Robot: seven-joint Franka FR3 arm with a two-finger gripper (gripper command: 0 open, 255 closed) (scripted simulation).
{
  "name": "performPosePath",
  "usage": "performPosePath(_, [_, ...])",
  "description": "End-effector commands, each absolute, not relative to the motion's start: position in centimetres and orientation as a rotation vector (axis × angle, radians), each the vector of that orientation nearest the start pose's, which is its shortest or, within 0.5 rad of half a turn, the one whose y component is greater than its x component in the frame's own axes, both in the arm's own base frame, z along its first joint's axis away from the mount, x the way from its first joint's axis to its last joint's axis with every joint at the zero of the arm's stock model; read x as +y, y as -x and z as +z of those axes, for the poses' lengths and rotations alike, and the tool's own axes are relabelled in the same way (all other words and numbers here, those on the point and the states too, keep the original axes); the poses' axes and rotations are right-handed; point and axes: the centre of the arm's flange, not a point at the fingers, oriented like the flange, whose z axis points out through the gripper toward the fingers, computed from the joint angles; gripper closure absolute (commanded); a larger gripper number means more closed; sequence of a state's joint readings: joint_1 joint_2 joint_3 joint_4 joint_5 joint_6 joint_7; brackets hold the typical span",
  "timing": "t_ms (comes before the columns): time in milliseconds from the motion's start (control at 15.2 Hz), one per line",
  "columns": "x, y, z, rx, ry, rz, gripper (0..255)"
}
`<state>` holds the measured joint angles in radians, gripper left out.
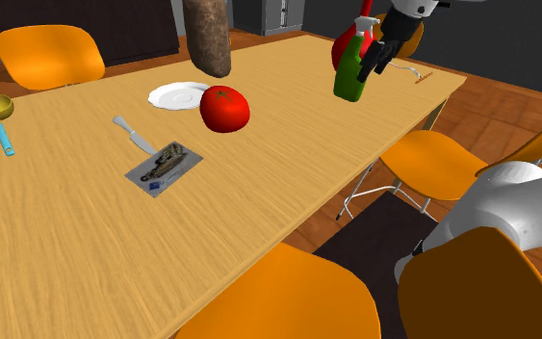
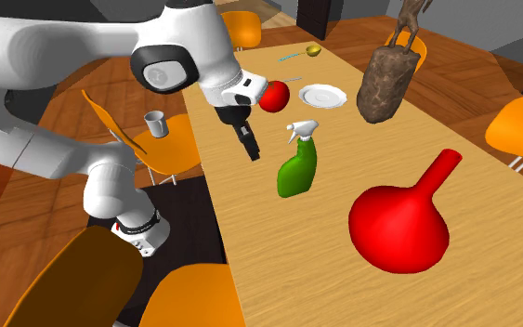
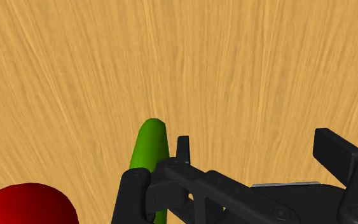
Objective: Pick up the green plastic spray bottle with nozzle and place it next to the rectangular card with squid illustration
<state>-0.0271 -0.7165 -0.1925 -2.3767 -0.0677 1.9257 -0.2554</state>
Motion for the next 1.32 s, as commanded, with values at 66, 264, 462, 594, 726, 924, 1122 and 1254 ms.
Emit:
performPosePath(66, [-13.4,-36.0,58.6,-0.121,3.087,-0.535,0])
performPosePath(264, [-16.6,-37.4,58.3,-0.115,3.06,-0.65,0])
performPosePath(462, [-18.7,-38.6,57.7,-0.111,3.04,-0.724,0])
performPosePath(594, [-18.6,-39.0,56.7,-0.111,3.04,-0.724,0])
performPosePath(726, [-18.6,-39.5,55.8,-0.111,3.04,-0.724,0])
performPosePath(924, [-18.5,-40.1,54.6,-0.111,3.04,-0.724,0])
performPosePath(1122, [-18.5,-40.1,54.6,-0.111,3.04,-0.724,0])
performPosePath(1254, [-18.5,-40.1,54.6,-0.111,3.04,-0.724,0])
